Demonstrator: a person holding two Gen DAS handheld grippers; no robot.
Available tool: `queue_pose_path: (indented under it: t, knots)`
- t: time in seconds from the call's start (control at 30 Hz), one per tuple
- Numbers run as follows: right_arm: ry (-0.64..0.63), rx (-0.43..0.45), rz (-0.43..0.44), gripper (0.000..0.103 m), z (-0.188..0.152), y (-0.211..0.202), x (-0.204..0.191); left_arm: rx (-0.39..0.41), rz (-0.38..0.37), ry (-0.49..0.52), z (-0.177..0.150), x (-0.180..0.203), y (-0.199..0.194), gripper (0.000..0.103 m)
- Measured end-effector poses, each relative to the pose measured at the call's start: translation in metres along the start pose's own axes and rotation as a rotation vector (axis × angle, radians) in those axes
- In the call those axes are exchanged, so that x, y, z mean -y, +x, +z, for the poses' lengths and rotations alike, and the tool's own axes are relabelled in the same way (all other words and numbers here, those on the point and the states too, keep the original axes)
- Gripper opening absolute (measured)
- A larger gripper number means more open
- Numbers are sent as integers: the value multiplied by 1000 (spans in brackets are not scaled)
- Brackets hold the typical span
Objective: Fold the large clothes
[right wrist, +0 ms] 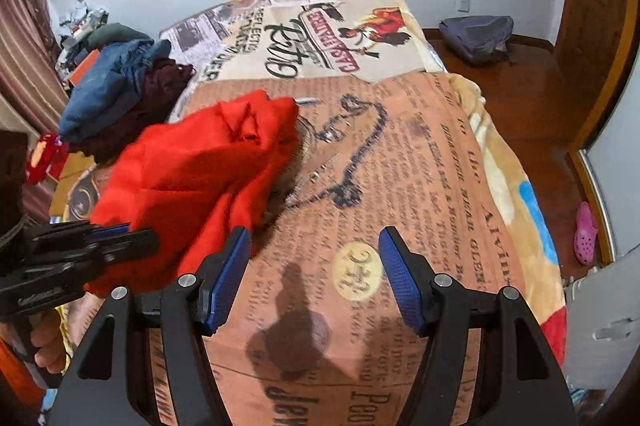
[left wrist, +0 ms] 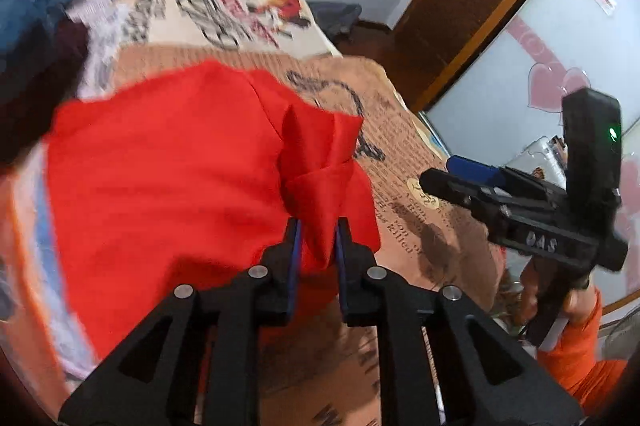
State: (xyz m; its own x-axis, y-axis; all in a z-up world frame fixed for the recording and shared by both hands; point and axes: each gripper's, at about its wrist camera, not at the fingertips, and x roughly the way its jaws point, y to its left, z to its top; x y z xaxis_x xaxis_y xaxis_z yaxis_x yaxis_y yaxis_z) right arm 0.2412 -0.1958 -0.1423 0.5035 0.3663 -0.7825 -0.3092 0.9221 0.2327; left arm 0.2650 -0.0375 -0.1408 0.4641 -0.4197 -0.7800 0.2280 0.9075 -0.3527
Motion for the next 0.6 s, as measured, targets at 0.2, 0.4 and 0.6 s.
queue_pose_path:
  t: [0.2,0.4,0.6]
  knots:
    - [-56,82,51,66,18,-15,-31,121,106,-3,-7,-18,-52,30]
    - [-126,85,94,73,30,2,-68,107,252,-71,-19,-62,-54,35]
    - [-108,-36,164,73,20,41,-78,39,278,-71,-45,-68,-30,36]
